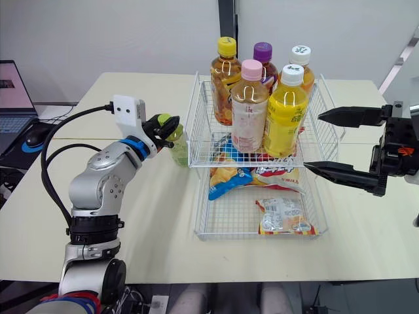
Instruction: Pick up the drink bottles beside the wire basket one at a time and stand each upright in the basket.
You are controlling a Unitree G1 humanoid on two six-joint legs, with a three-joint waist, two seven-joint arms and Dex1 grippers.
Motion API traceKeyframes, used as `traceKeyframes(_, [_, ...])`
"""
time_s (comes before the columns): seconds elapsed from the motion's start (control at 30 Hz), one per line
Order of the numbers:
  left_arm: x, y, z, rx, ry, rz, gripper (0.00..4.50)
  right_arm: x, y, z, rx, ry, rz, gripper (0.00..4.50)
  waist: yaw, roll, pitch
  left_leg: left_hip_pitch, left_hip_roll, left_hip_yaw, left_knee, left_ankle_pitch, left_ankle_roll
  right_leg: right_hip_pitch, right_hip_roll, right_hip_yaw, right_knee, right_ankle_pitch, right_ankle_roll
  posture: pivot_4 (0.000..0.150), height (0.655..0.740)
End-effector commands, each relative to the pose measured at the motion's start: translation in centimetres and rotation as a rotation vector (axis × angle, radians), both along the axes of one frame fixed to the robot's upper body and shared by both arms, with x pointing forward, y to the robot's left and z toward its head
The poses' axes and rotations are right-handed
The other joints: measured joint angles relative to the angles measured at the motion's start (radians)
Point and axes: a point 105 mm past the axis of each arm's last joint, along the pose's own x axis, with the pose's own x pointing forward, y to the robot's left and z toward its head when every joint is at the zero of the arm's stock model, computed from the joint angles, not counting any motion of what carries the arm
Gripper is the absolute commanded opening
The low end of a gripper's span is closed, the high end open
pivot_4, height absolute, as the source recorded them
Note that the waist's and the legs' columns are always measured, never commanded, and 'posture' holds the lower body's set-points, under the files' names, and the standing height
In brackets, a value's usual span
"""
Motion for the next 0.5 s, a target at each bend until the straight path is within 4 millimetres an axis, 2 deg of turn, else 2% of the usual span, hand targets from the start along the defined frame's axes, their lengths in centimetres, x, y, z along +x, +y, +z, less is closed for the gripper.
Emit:
traceKeyframes(0.03, [-1.4, 0.4, 3.4, 0.007, -0.104, -0.030, 1.38, -0.2, 0.2, 0.7, 0.002, -0.047, 0.006, 4.50, 0.000, 0.000, 0.000, 0.000, 0.000, 0.000, 0.000, 0.000, 0.000, 0.000, 0.000, 0.000, 0.000, 0.000, 0.000, 0.150, 0.7400])
traceKeyframes(0.37, [-3.9, 3.2, 7.4, 0.067, -0.127, -0.093, 1.38, -0.3, 0.4, 0.7, 0.024, -0.057, 0.010, 4.50, -0.001, 0.000, 0.000, 0.000, 0.000, -0.001, 0.000, 0.000, 0.000, 0.000, 0.000, -0.001, 0.000, 0.000, 0.000, 0.150, 0.7400])
traceKeyframes(0.5, [-5.9, 4.5, 10.9, 0.058, -0.173, -0.213, 1.38, -0.2, 0.1, 0.6, 0.034, -0.068, 0.001, 4.50, -0.001, -0.001, 0.001, -0.001, 0.000, -0.001, 0.000, 0.000, 0.000, 0.000, 0.001, -0.001, -0.001, 0.000, 0.000, 0.150, 0.7400])
